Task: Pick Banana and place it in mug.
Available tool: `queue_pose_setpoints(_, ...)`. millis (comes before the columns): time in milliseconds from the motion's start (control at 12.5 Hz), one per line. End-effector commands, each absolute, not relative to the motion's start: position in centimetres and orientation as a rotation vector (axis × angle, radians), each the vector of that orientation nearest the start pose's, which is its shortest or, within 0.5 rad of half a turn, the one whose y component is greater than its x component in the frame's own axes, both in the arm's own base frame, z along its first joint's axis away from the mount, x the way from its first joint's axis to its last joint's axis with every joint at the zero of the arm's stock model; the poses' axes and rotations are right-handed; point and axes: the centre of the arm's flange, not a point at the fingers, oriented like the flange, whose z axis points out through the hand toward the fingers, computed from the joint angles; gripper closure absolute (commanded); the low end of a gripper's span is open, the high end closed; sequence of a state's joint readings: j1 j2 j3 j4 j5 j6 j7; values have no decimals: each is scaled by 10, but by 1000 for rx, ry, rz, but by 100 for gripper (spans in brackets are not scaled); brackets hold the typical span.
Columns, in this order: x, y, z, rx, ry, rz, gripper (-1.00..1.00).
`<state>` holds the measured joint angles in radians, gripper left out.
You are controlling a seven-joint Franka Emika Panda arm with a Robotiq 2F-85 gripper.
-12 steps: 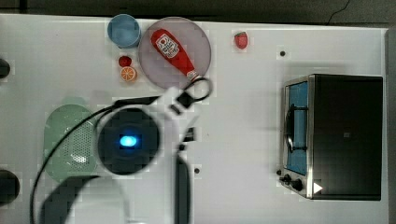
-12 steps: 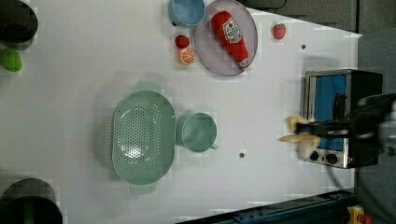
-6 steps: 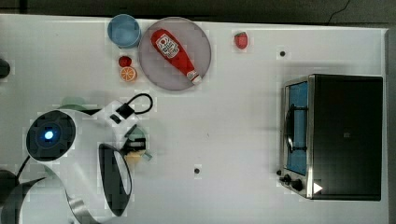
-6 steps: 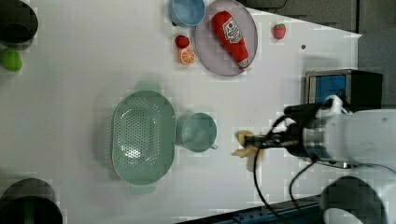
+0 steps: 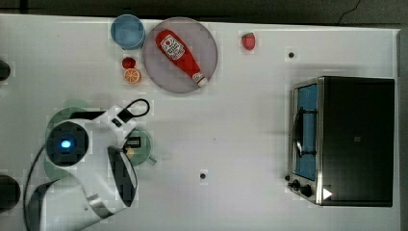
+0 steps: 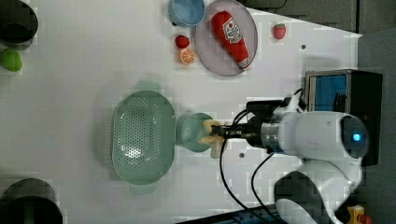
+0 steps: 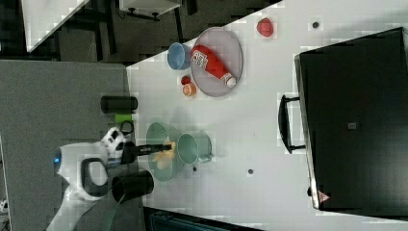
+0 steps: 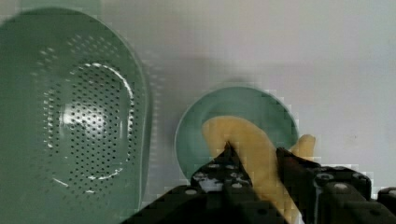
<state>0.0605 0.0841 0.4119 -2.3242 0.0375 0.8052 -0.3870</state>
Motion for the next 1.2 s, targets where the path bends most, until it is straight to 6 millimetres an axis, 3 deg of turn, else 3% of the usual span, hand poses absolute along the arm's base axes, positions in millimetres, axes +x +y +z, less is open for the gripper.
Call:
queue_pose_setpoints(80,454,222,282,-3078,57,70,37)
queue_pose_setpoints(240,451,224,267,-3079,69,123,29)
queue_pose_setpoints(480,449,226,258,-3078,66,151,-36)
queue_pose_setpoints(640,451,227,265,-3076,65,126,-81)
queue_pose_setpoints(720,452,226,274,-3077,66,100,-99)
queue_pose_setpoints(960,462,208,321,-3077,121,-36,-100)
queue_pose_setpoints(1200,477,152,391,-3075,294,-162,-100)
